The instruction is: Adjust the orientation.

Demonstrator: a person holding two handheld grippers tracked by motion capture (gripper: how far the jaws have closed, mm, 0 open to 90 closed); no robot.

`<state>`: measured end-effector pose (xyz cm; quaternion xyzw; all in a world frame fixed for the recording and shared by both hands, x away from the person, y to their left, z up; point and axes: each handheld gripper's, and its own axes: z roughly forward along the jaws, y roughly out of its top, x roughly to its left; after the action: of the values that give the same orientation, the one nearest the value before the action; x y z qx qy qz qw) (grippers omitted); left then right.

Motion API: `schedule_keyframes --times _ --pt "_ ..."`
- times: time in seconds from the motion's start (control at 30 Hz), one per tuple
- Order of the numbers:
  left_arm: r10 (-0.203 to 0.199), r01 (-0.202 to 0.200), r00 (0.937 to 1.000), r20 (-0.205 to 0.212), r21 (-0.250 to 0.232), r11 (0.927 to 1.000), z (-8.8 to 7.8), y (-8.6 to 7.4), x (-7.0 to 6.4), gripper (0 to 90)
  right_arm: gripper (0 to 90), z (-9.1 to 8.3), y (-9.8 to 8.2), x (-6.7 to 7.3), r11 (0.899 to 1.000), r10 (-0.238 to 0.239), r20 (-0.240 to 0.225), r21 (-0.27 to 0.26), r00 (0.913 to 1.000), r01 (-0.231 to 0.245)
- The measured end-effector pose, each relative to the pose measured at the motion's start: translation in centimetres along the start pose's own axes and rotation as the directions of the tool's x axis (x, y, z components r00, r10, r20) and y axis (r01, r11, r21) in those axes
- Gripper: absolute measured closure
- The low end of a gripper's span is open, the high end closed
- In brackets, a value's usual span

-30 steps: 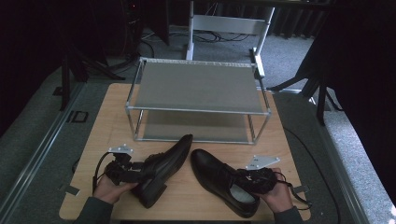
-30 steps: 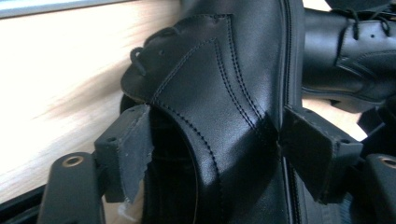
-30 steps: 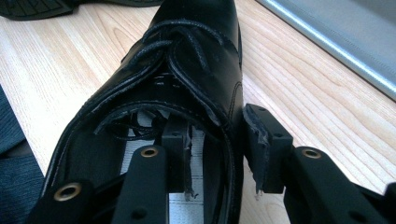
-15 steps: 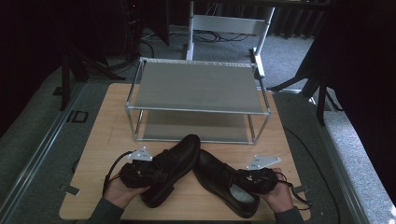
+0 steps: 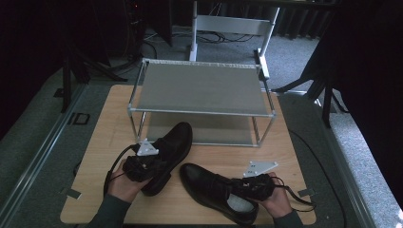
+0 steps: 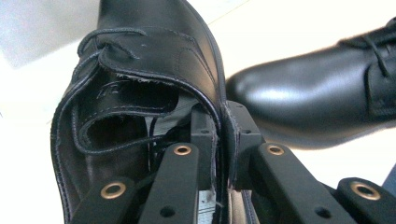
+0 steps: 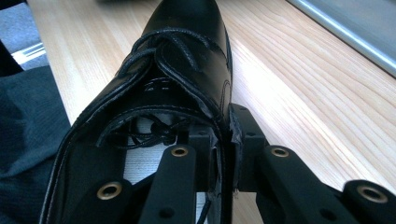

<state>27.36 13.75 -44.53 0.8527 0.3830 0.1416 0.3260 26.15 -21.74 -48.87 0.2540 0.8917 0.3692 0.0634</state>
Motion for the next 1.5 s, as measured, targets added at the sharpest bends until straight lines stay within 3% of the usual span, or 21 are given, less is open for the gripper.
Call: schedule_keyframes --times 0.13,0.3,0.37,0.47,0.53,0.67,0.77,0.9,1.07,1.13,1.2,1.37,1.43,1.5 --pt "0.062 -0.061 0.9974 -0.038 0.031 0.9977 1.8 2.4 0.0 83.2 80.4 0.0 0.0 0.1 1.0 -0.01 0.006 0.004 0.9999 0.01" --pt "0.185 -0.18 0.9776 -0.101 0.05 0.9823 4.9 5.4 -1.5 83.1 79.0 -0.1 0.1 0.1 1.0 -0.021 0.006 0.013 0.9998 0.021" --pt "0.197 -0.192 0.9753 -0.101 0.05 0.98 5.4 5.9 -1.7 83.0 78.8 -0.1 0.1 0.2 1.0 -0.023 0.009 0.013 0.9997 0.022" --pt "0.243 -0.239 0.9623 -0.122 0.053 0.9697 6.6 7.5 -2.4 83.0 78.4 -0.1 0.1 0.2 1.0 -0.024 0.015 0.015 0.9996 0.024" --pt "0.255 -0.252 0.959 -0.123 0.041 0.9668 6.9 8.1 -2.8 83.0 77.8 -0.1 0.1 0.2 1.0 -0.026 0.013 0.016 0.9996 0.026" --pt "0.271 -0.269 0.9586 -0.088 0.028 0.9626 6.4 9.1 -3.8 82.6 74.1 -0.2 0.1 0.2 1.0 -0.019 0.007 0.012 0.9998 0.019" --pt "0.273 -0.272 0.9608 -0.051 0.013 0.9621 5.9 9.8 -4.5 81.7 65.0 -0.5 0.1 0.0 1.0 0.001 -0.025 -0.013 0.9997 -0.001" --pt "0.293 -0.293 0.9558 -0.026 0.008 0.9561 5.6 10.9 -5.7 80.9 55.0 -1.4 0.2 0.1 1.0 -0.008 -0.03 -0.026 0.9995 0.007" --pt "0.29 -0.29 0.9567 0.027 0.017 0.9567 5.8 12.6 -7.0 80.9 50.7 -2.9 0.1 0.2 0.999 -0.015 -0.025 -0.046 0.9996 0.014" --pt "0.285 -0.287 0.9569 0.054 0.036 0.9571 6.0 13.1 -7.4 80.9 50.7 -3.6 0.0 0.0 0.996 -0.001 -0.038 -0.085 0.9993 -0.002" --pt "0.294 -0.298 0.9526 0.08 0.056 0.9528 6.2 13.3 -7.9 80.6 50.6 -4.5 0.0 -0.3 0.992 0.012 -0.042 -0.123 0.999 -0.017" --pt "0.303 -0.321 0.9403 0.155 0.109 0.9408 7.8 12.7 -8.2 78.4 50.1 -5.6 -0.2 -1.2 0.986 0.073 0.029 -0.155 0.9969 -0.067" --pt "0.314 -0.328 0.9399 0.134 0.102 0.9391 7.9 12.5 -8.4 78.2 49.7 -5.4 -0.2 -1.5 0.984 0.101 0.069 -0.151 0.9926 -0.089" --pt "0.311 -0.325 0.9402 0.138 0.095 0.9409 7.8 12.5 -8.4 73.4 48.7 -4.9 0.0 -1.9 0.983 0.13 0.112 -0.143 0.9852 -0.114"
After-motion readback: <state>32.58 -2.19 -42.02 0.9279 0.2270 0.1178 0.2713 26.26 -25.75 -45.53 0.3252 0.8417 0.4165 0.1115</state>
